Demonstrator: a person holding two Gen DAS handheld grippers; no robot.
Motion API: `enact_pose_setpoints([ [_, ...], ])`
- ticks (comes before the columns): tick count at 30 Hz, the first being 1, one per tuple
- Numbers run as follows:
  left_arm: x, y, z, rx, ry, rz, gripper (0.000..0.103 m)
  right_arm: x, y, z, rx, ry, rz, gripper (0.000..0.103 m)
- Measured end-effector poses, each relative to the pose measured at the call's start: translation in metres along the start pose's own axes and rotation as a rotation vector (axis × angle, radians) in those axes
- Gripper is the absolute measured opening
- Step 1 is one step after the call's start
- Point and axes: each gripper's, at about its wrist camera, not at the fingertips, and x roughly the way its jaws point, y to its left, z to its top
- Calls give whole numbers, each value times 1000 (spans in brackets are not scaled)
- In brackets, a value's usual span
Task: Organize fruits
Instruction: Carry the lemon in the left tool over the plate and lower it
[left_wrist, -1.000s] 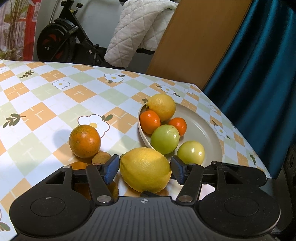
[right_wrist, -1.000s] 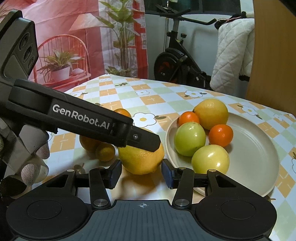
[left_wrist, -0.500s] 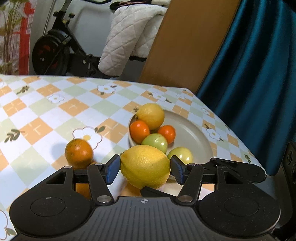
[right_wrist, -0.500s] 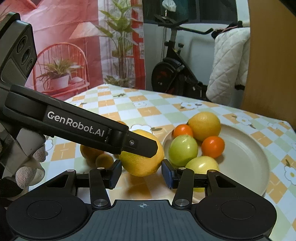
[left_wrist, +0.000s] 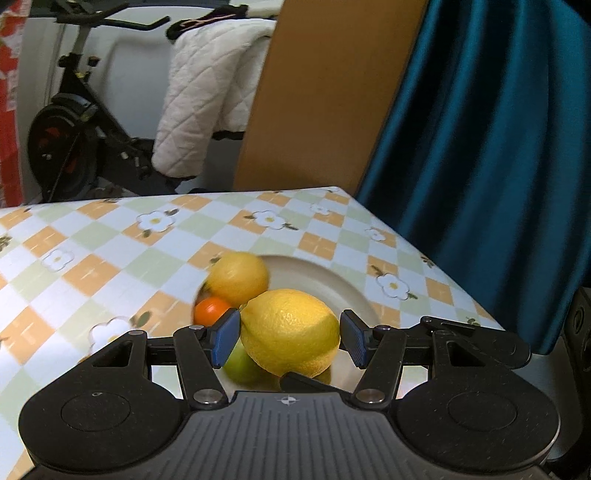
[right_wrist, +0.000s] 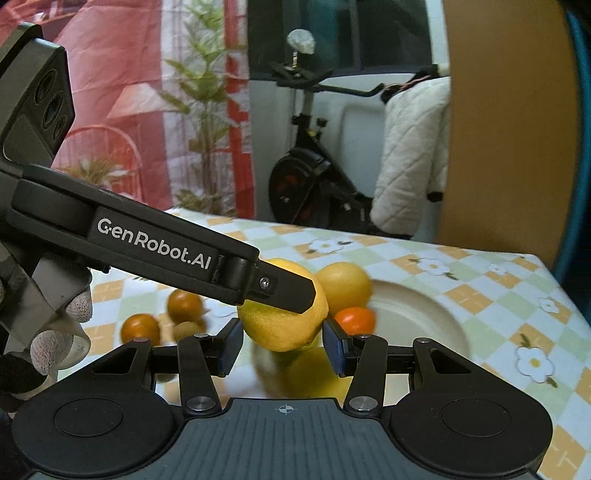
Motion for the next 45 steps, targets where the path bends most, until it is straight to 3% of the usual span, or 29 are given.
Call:
enact_pose_setpoints([
  [11,55,-21,21,44,35,-42,62,13,-53,-2,49,4,-65,44],
  [22,98,-25,31,59,81,-21,62,43,-91,-6,106,55,-96,44],
  [45,123,-17,41,48,103,84,61,87,-97,4,106,147,-84,44],
])
